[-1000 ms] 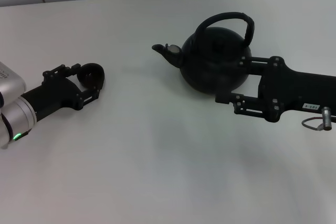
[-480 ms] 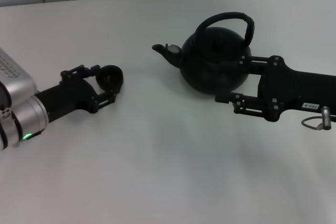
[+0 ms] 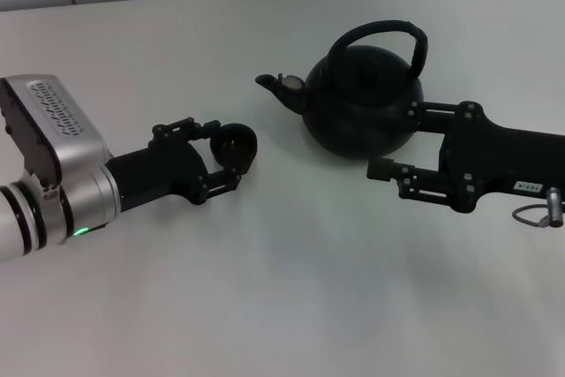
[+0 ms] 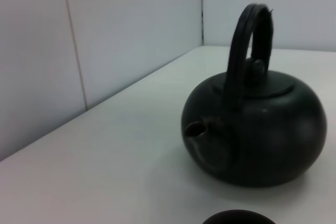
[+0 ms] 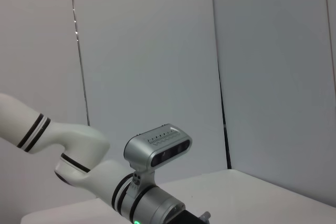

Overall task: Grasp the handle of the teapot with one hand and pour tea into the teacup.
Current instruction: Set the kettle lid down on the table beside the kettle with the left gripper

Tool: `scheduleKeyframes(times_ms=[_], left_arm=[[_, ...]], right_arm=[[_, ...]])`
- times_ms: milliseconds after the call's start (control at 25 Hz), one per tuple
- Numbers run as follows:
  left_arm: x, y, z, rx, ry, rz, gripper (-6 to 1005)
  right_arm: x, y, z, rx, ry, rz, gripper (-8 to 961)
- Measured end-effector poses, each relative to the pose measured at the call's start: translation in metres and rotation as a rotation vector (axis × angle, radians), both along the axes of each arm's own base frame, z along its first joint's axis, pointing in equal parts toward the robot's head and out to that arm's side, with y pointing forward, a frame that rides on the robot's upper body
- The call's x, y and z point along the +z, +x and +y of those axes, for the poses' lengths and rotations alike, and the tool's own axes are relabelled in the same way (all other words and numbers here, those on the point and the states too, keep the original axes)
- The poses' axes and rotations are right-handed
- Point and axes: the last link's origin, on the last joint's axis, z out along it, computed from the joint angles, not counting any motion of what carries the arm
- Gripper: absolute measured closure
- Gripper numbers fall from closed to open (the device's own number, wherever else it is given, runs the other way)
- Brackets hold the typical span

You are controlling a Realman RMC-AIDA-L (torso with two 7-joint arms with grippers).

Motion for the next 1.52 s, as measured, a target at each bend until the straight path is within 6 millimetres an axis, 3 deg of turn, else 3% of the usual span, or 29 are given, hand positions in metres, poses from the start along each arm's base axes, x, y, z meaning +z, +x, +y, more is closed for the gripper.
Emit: scheduleKeyframes(times_ms=[1000, 1520], left_arm=[[-0.006, -0.003, -0.007, 0.001, -0.021, 0.020, 312], [-0.006, -0.003, -0.006, 0.001, -0.017, 0.026, 311]], right_arm=[[0.001, 0.005, -0.004, -0.014, -0.002, -0.014, 363], [0.008, 0.018, -0.015, -0.075, -0.027, -0.053, 363]])
